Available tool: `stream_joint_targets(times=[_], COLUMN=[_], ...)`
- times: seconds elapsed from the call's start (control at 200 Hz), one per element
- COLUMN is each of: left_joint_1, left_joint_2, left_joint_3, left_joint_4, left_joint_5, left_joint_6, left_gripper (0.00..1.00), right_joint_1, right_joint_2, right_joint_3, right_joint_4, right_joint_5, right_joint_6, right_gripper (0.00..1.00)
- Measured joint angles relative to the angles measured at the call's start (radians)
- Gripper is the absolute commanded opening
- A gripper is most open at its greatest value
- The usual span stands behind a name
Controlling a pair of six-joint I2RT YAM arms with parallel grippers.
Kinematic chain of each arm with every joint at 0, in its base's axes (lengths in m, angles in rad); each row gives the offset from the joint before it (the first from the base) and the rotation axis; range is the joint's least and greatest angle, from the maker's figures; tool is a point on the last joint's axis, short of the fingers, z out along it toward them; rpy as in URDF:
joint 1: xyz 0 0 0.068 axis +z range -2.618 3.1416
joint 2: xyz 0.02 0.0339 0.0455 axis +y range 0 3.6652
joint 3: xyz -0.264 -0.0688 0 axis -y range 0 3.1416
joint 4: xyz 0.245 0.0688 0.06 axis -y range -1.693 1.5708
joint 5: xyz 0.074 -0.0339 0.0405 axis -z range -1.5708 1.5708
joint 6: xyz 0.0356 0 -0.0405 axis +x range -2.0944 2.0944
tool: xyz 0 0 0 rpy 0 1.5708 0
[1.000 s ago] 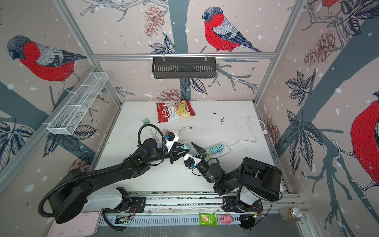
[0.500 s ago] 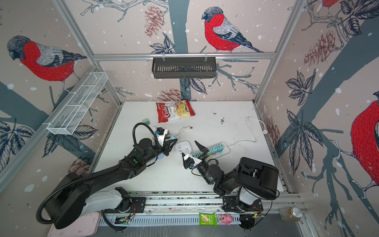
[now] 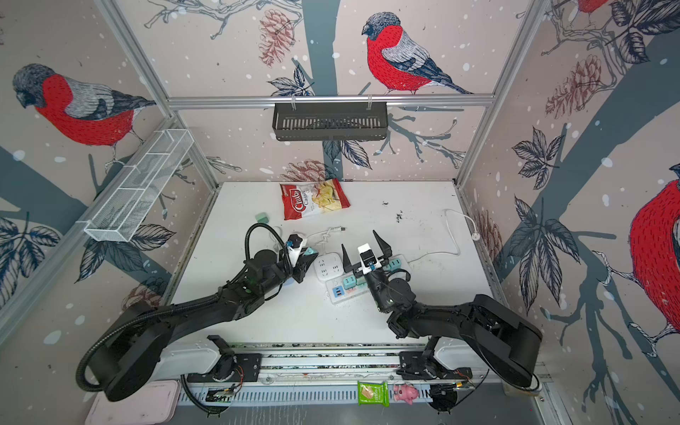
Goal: Insert the plug
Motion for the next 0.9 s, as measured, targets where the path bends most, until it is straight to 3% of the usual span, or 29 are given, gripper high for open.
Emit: stream_joint_targets(times=[0.25,0.901], left_joint_1=[-0.027,-0.051], left_joint_2=[0.106,0.312], left_joint_3=[0.102,0.235], left_joint_4=[-0.112,-0.224], left_joint_5=[0.084,0.206], left_joint_6=[0.094,0.122], left_gripper=[0.00,0.00], right_joint_1=[-0.026,-0.057], right_joint_2=[-0.006,0.004], right_joint_3=[0.002,0.002], right_joint_4=[-0.145,-0.152], right_joint_5=[-0.008,-0.016], right_joint_6=[0.112,0.171], right_gripper=[1.00,1.00])
